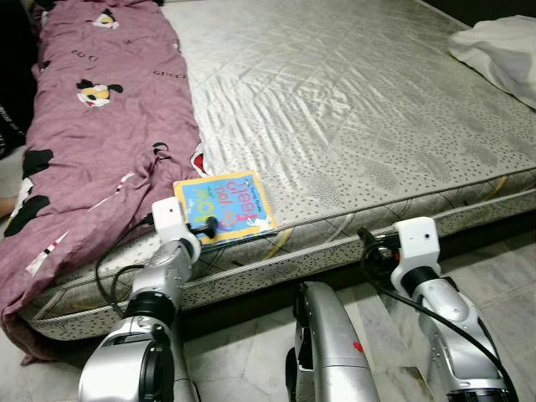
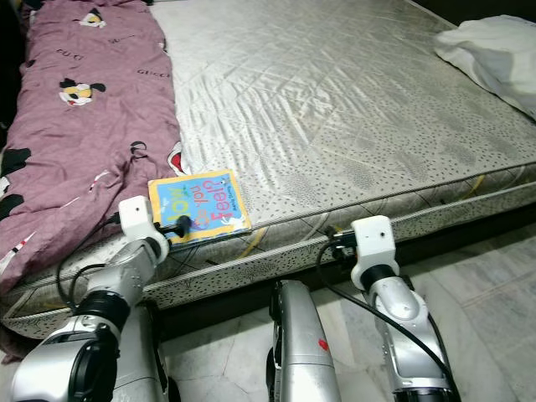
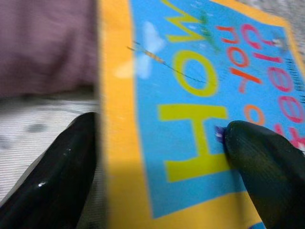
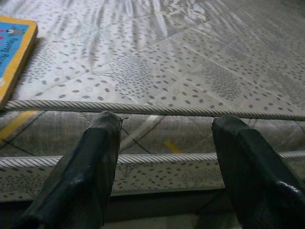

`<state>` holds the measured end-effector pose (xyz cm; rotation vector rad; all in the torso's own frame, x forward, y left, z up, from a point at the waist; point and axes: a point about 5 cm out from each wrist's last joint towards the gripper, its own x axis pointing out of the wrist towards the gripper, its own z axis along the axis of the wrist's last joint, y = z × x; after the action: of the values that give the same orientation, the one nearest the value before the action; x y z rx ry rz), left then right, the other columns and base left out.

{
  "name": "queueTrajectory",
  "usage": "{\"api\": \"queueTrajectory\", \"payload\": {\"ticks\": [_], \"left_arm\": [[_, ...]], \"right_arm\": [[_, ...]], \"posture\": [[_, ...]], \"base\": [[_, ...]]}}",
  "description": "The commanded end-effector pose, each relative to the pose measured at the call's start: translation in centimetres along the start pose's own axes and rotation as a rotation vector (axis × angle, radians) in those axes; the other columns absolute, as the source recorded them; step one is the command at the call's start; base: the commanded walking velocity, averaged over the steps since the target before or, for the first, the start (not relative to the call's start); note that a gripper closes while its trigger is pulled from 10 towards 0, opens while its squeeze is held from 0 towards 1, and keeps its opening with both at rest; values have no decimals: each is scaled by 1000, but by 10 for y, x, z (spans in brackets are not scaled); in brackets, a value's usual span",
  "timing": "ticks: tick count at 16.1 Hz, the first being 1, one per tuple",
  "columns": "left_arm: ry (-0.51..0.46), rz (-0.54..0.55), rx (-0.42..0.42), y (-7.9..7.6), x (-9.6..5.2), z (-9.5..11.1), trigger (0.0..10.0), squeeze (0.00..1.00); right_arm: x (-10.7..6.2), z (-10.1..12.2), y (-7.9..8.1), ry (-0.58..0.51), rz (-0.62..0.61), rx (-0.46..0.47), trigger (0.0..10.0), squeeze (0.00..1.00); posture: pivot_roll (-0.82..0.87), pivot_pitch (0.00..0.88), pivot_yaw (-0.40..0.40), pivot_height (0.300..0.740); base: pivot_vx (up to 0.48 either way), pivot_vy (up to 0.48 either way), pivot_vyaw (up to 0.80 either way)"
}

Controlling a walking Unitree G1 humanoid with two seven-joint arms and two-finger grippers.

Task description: Clean up the room

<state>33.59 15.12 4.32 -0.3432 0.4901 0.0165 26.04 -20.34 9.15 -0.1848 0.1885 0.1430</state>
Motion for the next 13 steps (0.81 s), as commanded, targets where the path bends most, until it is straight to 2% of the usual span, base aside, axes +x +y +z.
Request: {"api": "queueTrajectory", "payload": {"ticks": [1, 2, 4, 5, 10, 12, 13], "left_arm": [[-2, -41, -26, -3, 1, 0, 10000, 0], [26, -114, -92, -9, 3, -6, 10000, 0], [54, -174, -142, -14, 3, -10, 10000, 0], [74, -195, -172, -17, 3, -12, 0, 0], [61, -291, -364, -22, 3, -10, 0, 0], [62, -290, -370, -19, 3, -11, 0, 0], [58, -289, -406, -18, 2, -13, 0, 0]], "right_arm": [[-2, 9, -2, -23, -10, -12, 10000, 0], [-2, 16, 1, -47, 3, -23, 10000, 0], [-2, 19, 2, -59, 17, -38, 10000, 0], [-3, 21, 1, -63, 19, -45, 10000, 0], [0, 29, 0, -94, 8, -68, 10000, 0], [0, 29, 1, -99, 13, -79, 10000, 0], [1, 29, 1, -100, 11, -79, 10000, 0]], "posture": [[-144, 74, -43, 485], [-154, 77, -46, 485], [-160, 76, -48, 485], [-164, 76, -47, 485], [-169, 71, -43, 485], [-165, 67, -44, 485], [-161, 65, -43, 485]], "base": [[0, 0, 0], [0, 0, 0], [0, 0, 0], [0, 0, 0], [0, 0, 0], [0, 0, 0], [0, 0, 0]]}}
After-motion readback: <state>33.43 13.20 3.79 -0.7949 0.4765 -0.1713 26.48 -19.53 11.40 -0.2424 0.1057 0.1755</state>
